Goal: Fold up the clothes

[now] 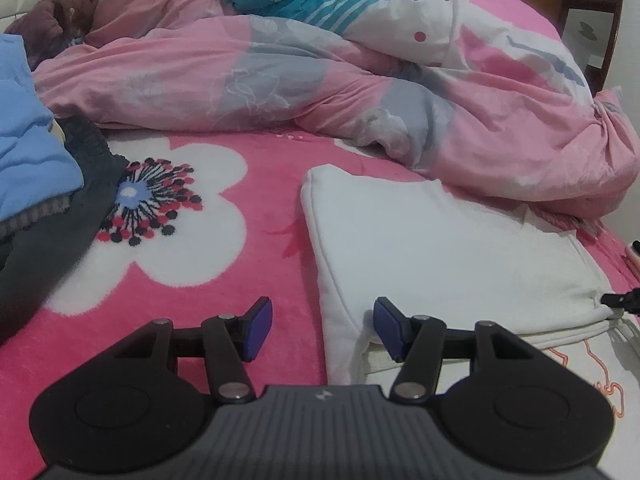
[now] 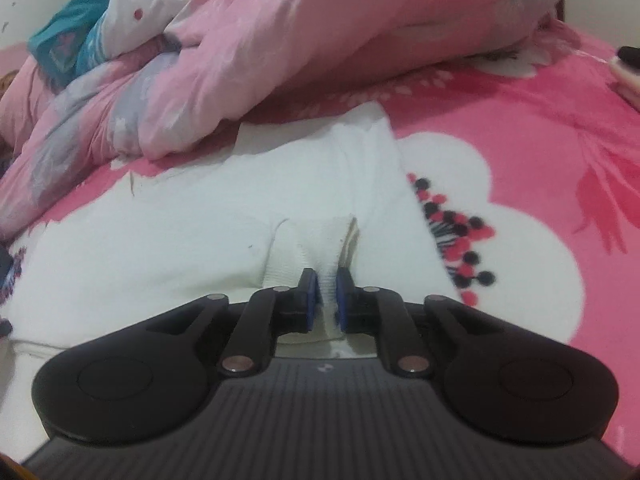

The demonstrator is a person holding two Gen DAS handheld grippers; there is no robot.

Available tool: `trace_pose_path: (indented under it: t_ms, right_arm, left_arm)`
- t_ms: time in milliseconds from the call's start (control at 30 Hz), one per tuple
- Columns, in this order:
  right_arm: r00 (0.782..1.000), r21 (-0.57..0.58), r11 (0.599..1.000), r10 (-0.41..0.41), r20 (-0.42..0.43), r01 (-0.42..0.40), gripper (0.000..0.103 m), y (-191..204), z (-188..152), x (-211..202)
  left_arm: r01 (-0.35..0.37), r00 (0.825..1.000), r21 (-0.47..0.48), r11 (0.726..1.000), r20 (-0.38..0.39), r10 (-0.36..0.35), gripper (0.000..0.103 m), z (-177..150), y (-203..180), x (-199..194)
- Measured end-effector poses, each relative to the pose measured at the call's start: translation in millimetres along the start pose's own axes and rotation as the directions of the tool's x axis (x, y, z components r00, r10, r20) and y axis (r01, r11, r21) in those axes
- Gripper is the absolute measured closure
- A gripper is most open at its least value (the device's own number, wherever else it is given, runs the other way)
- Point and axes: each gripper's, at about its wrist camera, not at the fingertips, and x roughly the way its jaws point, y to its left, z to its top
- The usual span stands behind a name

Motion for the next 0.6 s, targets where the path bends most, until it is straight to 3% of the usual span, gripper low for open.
trace_pose_path:
  t_ms: [100,200,300,400,467,600]
  right_arm:
    - [0.998,0.007,0.998,-0.055,0.038,0.055,0.090,-5.8,9.4,-14.9]
    - [0.998,0.012,1.000,-0.005,0.069,0.004,0.088,-3.6,18.6,-26.0]
    - [0.997,-0.047,0.997,0.057,0.047,-0.055,0.088,13.1,12.5,-21.8]
    - [0.997,-0.085,0.995,0.045,-0.059,-0.050,0.091,18.4,-6.4,4.6]
    - [0.997,-0.097,0.994,0.046,-0.059,-0.051,0.091,14.7,-14.4,9.6]
    - [0.999,-0.140,0.989,0.039,-0.022,-0.041,0.089,32.2,2.3,-12.8]
  left_arm:
    - [0.005,1.000,0.009,1.000,0.005,-0.005,0.043,0.0,-2.2,-0.2]
    - [0.002,1.000,0.020,1.000,0.001,-0.002,0.043,-0.8,-4.5,1.2]
    - [-0.002,1.000,0.027,1.000,0.003,0.002,0.043,-1.0,-5.8,0.7]
    - [-0.006,1.000,0.026,1.000,0.003,0.006,0.043,-1.2,-5.3,0.8]
    - [-0.005,1.000,0.023,1.000,0.004,0.005,0.043,-0.8,-4.9,0.5]
    - [0.004,1.000,0.015,1.000,-0.006,-0.004,0.043,-0.6,-4.3,3.9]
